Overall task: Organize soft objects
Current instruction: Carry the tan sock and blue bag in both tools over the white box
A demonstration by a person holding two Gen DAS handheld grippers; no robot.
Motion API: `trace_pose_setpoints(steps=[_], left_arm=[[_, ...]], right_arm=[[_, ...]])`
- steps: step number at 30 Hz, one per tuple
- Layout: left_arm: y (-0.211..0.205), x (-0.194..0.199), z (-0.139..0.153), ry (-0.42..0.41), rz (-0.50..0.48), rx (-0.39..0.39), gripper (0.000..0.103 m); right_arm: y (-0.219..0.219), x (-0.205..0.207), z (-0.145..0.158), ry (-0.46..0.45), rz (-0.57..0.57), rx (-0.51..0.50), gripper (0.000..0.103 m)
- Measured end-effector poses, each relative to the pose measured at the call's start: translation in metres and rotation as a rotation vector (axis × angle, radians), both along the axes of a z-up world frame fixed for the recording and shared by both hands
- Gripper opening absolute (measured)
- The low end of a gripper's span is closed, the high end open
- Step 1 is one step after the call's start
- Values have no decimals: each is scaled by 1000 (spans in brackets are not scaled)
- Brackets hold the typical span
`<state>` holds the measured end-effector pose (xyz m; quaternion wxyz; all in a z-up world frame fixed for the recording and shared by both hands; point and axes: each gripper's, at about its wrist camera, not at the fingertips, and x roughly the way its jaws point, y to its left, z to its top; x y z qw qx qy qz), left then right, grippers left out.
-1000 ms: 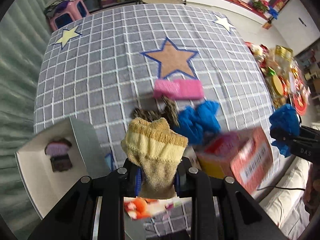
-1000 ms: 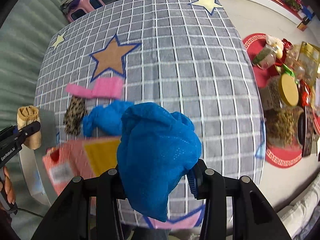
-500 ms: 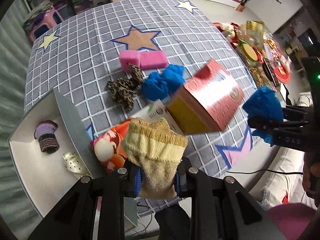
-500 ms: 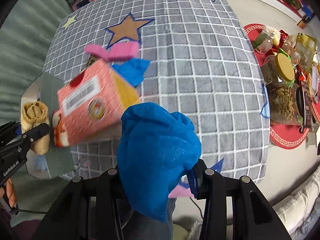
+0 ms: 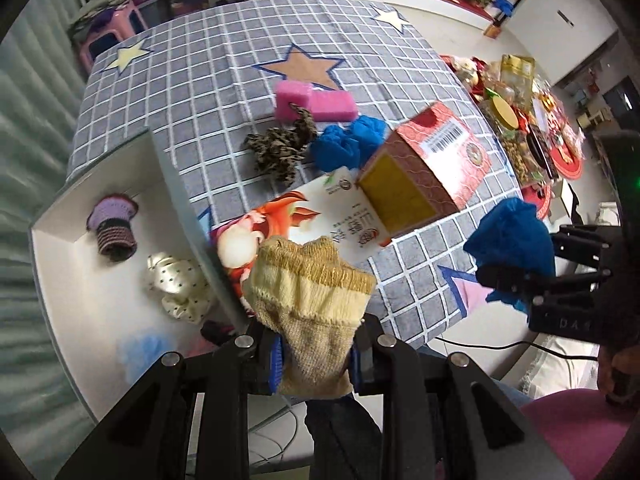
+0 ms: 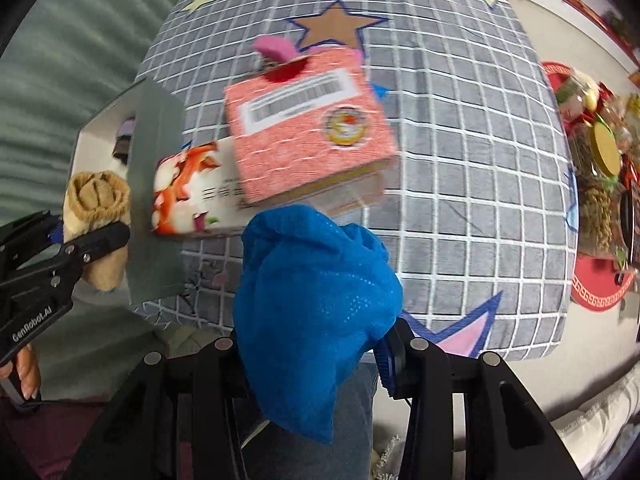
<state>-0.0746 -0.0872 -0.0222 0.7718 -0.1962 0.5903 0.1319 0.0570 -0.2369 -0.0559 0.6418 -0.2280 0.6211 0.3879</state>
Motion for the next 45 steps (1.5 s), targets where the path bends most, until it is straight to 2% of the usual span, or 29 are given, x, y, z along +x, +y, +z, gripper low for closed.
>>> trace_pose_setpoints(steps=[9, 23, 30, 45], left_arm=[[18, -28, 4, -28, 93, -1, 27], [63, -98, -3, -17, 347, 7, 27], [80, -125, -11, -2, 444, 9, 27], [94, -145, -18, -4, 550, 4, 28]], right_arm=[[29, -27, 8, -21, 118, 2, 45], [67, -59, 23, -50, 286, 33, 45], [93, -74, 34, -49, 345, 66, 45], [158, -120, 47, -59, 507, 103, 45]])
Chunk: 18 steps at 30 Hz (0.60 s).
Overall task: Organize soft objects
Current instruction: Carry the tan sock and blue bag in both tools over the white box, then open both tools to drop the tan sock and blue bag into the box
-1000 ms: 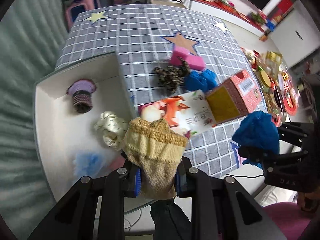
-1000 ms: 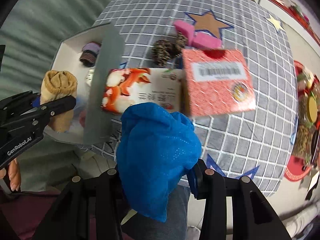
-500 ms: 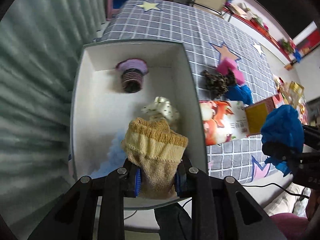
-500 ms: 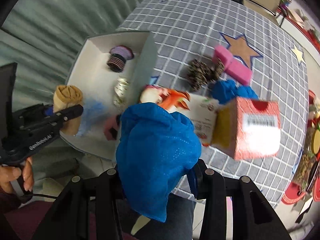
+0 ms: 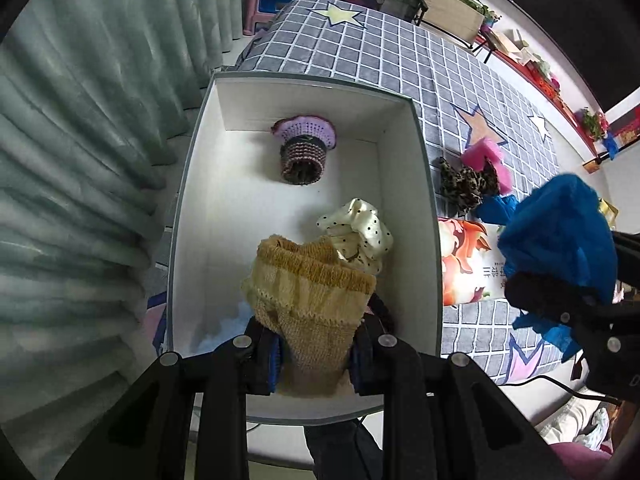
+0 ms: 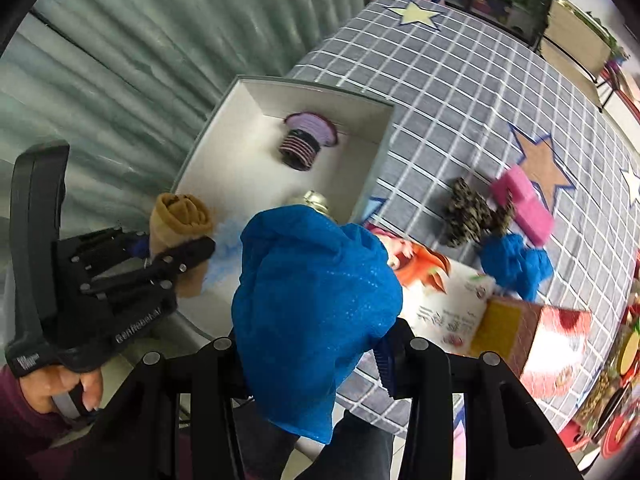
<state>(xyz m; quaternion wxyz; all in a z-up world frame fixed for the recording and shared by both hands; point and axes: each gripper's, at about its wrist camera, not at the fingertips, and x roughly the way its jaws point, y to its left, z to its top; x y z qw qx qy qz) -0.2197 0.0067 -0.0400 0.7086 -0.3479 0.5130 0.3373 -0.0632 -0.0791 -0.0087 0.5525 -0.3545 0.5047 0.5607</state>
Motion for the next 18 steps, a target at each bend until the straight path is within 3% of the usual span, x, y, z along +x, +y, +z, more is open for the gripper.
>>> trace_pose_setpoints(steps=[18], left_arm=[[14, -5, -15, 24, 26, -28, 28]], right_arm=[[44, -16, -5, 29, 41, -15, 45]])
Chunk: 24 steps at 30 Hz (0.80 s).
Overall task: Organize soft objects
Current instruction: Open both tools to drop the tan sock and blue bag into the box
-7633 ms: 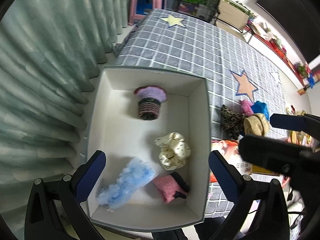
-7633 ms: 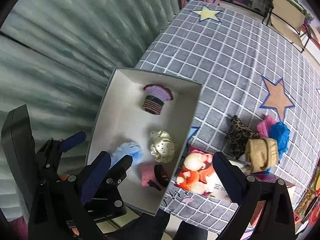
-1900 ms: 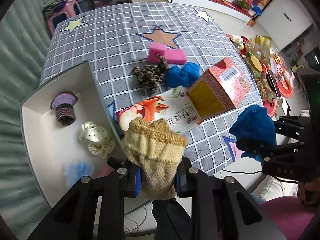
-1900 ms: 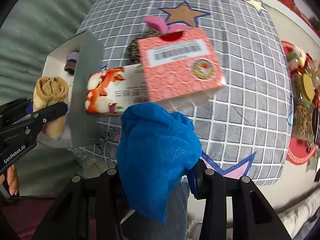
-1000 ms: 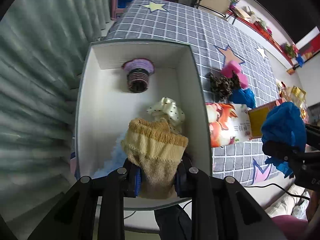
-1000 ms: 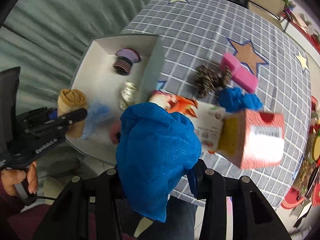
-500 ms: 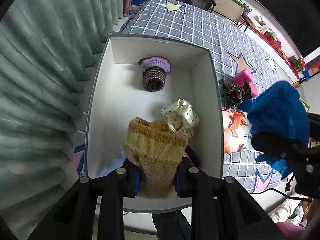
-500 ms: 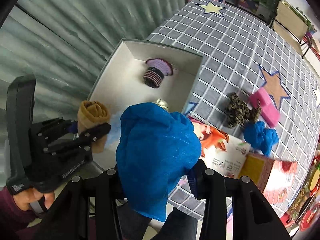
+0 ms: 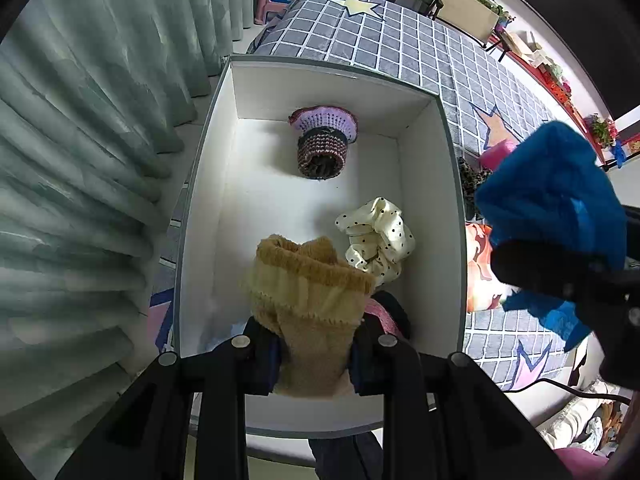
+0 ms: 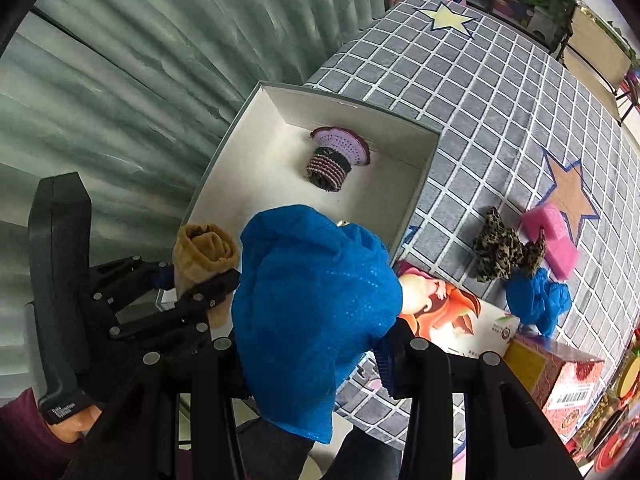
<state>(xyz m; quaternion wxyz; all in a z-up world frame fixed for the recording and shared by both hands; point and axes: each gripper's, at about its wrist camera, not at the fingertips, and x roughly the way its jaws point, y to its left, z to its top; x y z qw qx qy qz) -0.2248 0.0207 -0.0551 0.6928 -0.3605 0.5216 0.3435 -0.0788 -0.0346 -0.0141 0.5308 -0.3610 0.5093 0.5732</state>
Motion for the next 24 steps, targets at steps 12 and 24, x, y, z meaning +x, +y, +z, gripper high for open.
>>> trace_pose_setpoints(steps=[12, 24], left_arm=[[6, 5, -12, 17, 12, -23, 28], [7, 6, -13, 28, 19, -21, 29]], right_arm=[[17, 4, -9, 5, -31, -15, 45], [26, 2, -9, 5, -23, -13, 45]])
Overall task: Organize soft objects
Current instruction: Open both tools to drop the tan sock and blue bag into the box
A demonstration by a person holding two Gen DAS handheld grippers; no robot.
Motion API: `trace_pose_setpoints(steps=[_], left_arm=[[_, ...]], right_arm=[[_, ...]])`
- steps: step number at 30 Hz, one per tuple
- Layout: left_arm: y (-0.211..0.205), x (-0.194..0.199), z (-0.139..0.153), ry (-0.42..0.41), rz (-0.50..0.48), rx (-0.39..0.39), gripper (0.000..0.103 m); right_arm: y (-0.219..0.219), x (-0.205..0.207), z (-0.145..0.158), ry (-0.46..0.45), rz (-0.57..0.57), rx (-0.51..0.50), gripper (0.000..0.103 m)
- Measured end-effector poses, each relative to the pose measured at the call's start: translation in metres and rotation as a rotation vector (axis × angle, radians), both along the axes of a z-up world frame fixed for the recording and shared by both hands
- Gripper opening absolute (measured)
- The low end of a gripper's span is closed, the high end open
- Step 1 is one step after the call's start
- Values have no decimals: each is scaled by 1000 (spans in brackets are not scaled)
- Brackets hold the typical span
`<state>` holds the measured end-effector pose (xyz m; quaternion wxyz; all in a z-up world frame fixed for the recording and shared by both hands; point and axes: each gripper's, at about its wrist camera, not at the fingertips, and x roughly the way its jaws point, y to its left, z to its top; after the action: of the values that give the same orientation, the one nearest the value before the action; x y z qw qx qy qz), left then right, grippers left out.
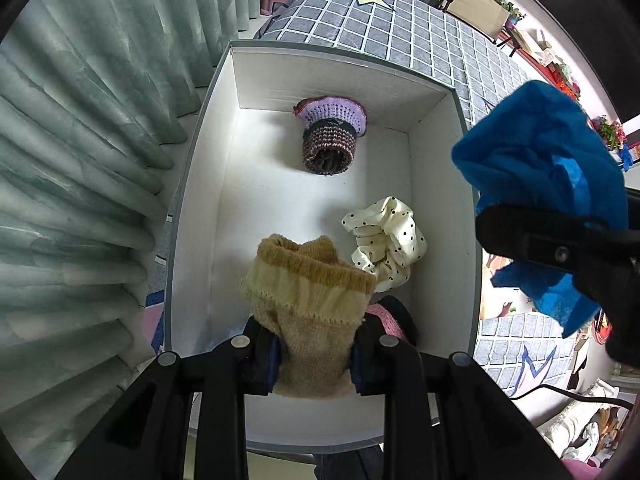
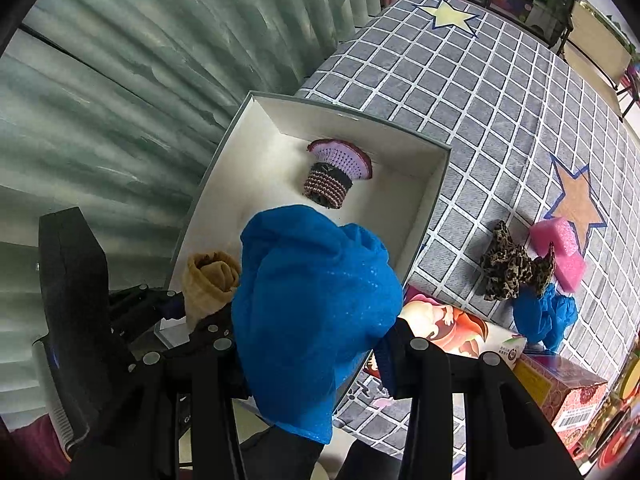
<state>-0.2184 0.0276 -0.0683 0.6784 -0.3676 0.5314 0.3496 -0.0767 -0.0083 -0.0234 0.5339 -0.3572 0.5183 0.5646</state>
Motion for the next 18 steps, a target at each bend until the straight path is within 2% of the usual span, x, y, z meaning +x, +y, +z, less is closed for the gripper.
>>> trace_pose_setpoints(steps=[2, 4, 6, 8, 12, 14, 15, 16, 17, 18], left_arm=[[0, 1, 0, -1, -1, -2, 31], [0, 1, 1, -8, -2, -3, 40], [0, 1, 3, -13, -4, 8, 58], [0, 2, 6, -19, -3, 20, 67], [0, 2, 8, -26, 5, 16, 78], [1, 3, 6, -27, 11, -1, 79], [0, 3, 6, -29, 13, 0, 79], [0, 2, 7, -34, 17, 5, 79], [-1, 2, 8, -40, 20, 13, 83], [-1, 1, 10, -42, 26, 25, 88]], right_arm=[[2, 1, -2, 2, -1, -5, 45], [3, 1, -2, 0, -1, -5, 45], [5, 1, -2, -2, 0, -2, 45], [6, 1, -1, -2, 0, 1, 45], [8, 1, -1, 2, 2, 3, 50], [9, 1, -1, 6, 2, 2, 51], [9, 2, -1, 9, 1, 0, 53], [10, 2, -1, 11, -3, -1, 63], [9, 2, 0, 10, -5, 2, 72], [9, 3, 1, 10, -9, 8, 74]])
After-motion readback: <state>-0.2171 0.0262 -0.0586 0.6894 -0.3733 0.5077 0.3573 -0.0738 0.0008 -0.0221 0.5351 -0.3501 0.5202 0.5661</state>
